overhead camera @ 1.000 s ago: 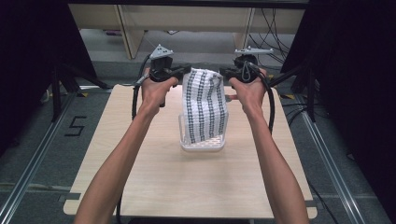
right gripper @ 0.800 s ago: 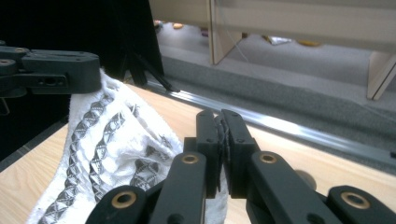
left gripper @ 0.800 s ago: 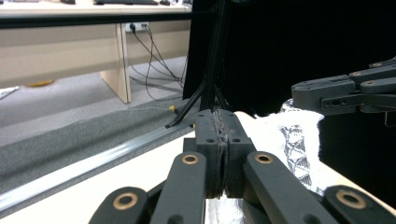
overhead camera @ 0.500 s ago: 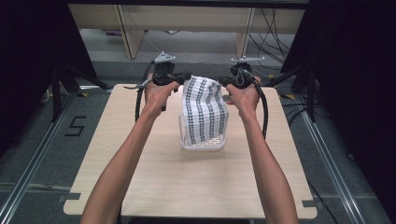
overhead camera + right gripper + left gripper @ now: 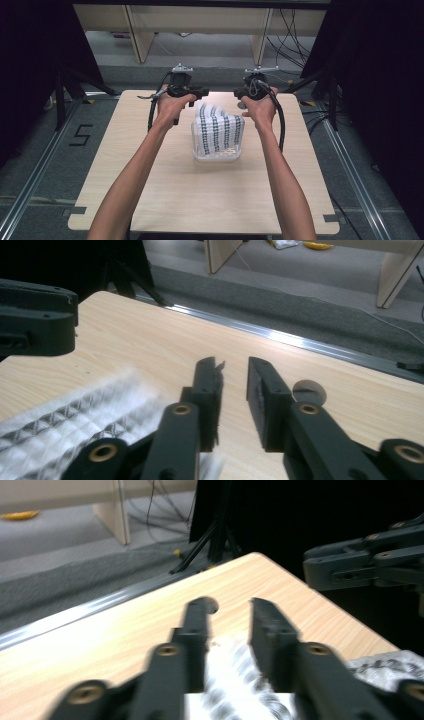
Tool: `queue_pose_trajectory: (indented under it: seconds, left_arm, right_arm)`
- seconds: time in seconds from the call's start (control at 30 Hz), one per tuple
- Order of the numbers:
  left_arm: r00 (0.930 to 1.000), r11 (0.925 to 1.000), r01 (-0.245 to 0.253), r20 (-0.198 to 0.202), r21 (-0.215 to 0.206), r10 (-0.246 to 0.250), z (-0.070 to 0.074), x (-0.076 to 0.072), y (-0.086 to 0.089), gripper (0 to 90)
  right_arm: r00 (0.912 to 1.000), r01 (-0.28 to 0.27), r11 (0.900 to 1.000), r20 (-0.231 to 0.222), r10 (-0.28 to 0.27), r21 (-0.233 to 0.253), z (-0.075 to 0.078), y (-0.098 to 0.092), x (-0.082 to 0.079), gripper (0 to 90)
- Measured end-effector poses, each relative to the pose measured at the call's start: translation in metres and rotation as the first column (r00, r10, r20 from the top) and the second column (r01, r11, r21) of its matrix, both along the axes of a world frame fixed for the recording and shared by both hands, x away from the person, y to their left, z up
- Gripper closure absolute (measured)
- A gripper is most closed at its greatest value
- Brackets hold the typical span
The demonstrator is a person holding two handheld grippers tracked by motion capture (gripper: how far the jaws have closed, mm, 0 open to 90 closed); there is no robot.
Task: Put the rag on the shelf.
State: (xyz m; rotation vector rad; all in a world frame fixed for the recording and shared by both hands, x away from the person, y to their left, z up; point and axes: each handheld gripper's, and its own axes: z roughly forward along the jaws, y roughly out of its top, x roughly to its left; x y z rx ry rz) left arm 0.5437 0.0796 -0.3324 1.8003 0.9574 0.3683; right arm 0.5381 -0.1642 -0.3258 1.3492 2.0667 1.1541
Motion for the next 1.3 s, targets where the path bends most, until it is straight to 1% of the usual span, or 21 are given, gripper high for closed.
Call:
queue_pose_trajectory:
  seconds: [0.13, 0.17, 0.2, 0.23, 0.27, 0.3, 0.33, 0.37, 0.5, 0.53, 0.63, 0.67, 0.8, 0.9, 1.0, 1.03, 1.1, 1.17, 1.2, 1.27, 1.3]
  left_arm:
    - [1.0000, 0.9999, 0.000, -0.006, -0.014, 0.000, 0.003, -0.003, 0.001, 53.0]
    - [1.0000, 0.9998, 0.002, -0.010, -0.018, -0.002, 0.004, -0.004, 0.002, 52.2]
    - [0.9999, 0.9998, 0.007, -0.010, -0.019, -0.007, 0.005, -0.005, 0.002, 51.8]
    - [0.9999, 0.9999, 0.007, -0.007, -0.015, -0.007, 0.006, -0.006, 0.002, 51.3]
    - [0.9999, 0.9999, 0.007, -0.009, -0.011, -0.007, 0.006, -0.007, 0.002, 50.7]
    - [0.9999, 0.9999, 0.009, -0.007, -0.010, -0.010, 0.007, -0.008, 0.002, 50.1]
    - [0.9999, 0.9999, 0.013, -0.008, -0.008, -0.013, 0.007, -0.009, 0.002, 49.7]
    - [0.9999, 0.9999, 0.009, -0.006, -0.006, -0.009, 0.008, -0.010, 0.002, 49.5]
    - [0.9998, 0.9997, 0.019, -0.008, -0.013, -0.019, 0.010, -0.012, 0.003, 47.2]
    - [0.9998, 0.9999, 0.016, -0.013, -0.004, -0.016, 0.010, -0.013, 0.003, 46.1]
    - [0.9996, 0.9998, 0.020, -0.018, -0.008, -0.021, 0.009, -0.014, 0.006, 44.0]
    - [0.9996, 0.9998, 0.019, -0.023, -0.007, -0.019, 0.008, -0.015, 0.007, 43.2]
    - [0.9990, 0.9997, 0.023, -0.038, -0.010, -0.023, 0.006, -0.017, 0.013, 39.2]
    - [0.9986, 0.9998, 0.013, -0.052, -0.013, -0.014, 0.004, -0.018, 0.019, 36.0]
    - [0.9987, 0.9998, 0.002, -0.050, -0.018, -0.003, 0.003, -0.019, 0.025, 35.8]
    - [0.9987, 0.9999, -0.005, -0.050, -0.014, 0.005, 0.002, -0.019, 0.027, 35.6]
    - [0.9987, 0.9999, -0.006, -0.052, -0.016, 0.005, 0.001, -0.019, 0.029, 35.2]
    - [0.9987, 0.9999, -0.005, -0.050, -0.014, 0.004, 0.001, -0.020, 0.030, 34.7]
    - [0.9988, 0.9999, -0.003, -0.049, -0.011, 0.003, 0.001, -0.021, 0.031, 34.4]
    - [0.9989, 0.9999, -0.006, -0.047, -0.008, 0.005, 0.000, -0.023, 0.031, 33.7]
    - [0.9990, 0.9999, -0.003, -0.045, -0.011, 0.002, 0.000, -0.024, 0.032, 33.4]
  right_arm:
    - [0.9998, -0.008, 1.000, 0.016, 0.008, -0.004, 0.003, -0.003, -0.001, 72.4]
    - [0.9999, 0.007, 1.000, 0.009, -0.007, 0.010, 0.004, -0.002, -0.003, 72.0]
    - [0.9998, -0.006, 1.000, 0.017, 0.006, 0.003, 0.004, -0.003, -0.003, 71.4]
    - [0.9999, -0.003, 1.000, 0.015, 0.003, 0.000, 0.005, -0.004, -0.004, 70.7]
    - [1.0000, 0.004, 1.000, 0.003, -0.005, 0.012, 0.005, -0.003, -0.006, 70.1]
    - [0.9998, -0.008, 1.000, 0.016, 0.008, 0.000, 0.005, -0.005, -0.005, 69.7]
    - [1.0000, 0.001, 1.000, 0.009, -0.001, 0.005, 0.006, -0.005, -0.007, 69.1]
    - [0.9997, -0.010, 1.000, 0.023, 0.010, 0.000, 0.006, -0.007, -0.007, 68.6]
    - [0.9997, -0.006, 1.000, 0.022, 0.006, 0.006, 0.005, -0.011, -0.008, 64.3]
    - [0.9998, -0.005, 1.000, 0.020, 0.005, 0.004, 0.005, -0.013, -0.008, 63.5]
    - [0.9998, -0.002, 1.000, 0.018, 0.002, 0.012, 0.004, -0.018, -0.010, 62.2]
    - [1.0000, 0.000, 1.000, 0.007, 0.000, 0.017, 0.004, -0.019, -0.011, 61.7]
    - [0.9998, -0.005, 1.000, 0.018, 0.005, 0.020, 0.004, -0.026, -0.014, 59.9]
    - [0.9998, -0.016, 1.000, 0.010, 0.016, 0.017, 0.005, -0.031, -0.018, 56.9]
    - [0.9995, -0.027, 0.999, 0.015, 0.026, 0.026, 0.005, -0.036, -0.023, 55.3]
    - [0.9998, -0.017, 0.999, 0.009, 0.017, 0.034, 0.005, -0.037, -0.025, 54.7]
    - [0.9995, -0.023, 0.999, 0.020, 0.022, 0.028, 0.005, -0.041, -0.026, 53.4]
    - [0.9998, -0.018, 0.999, 0.005, 0.018, 0.046, 0.005, -0.042, -0.029, 51.1]
    - [0.9994, -0.029, 0.999, 0.018, 0.028, 0.038, 0.005, -0.045, -0.029, 49.9]
    - [0.9997, -0.023, 0.998, 0.013, 0.022, 0.052, 0.005, -0.046, -0.032, 47.7]
    - [0.9991, -0.039, 0.998, 0.019, 0.038, 0.038, 0.006, -0.047, -0.032, 47.3]
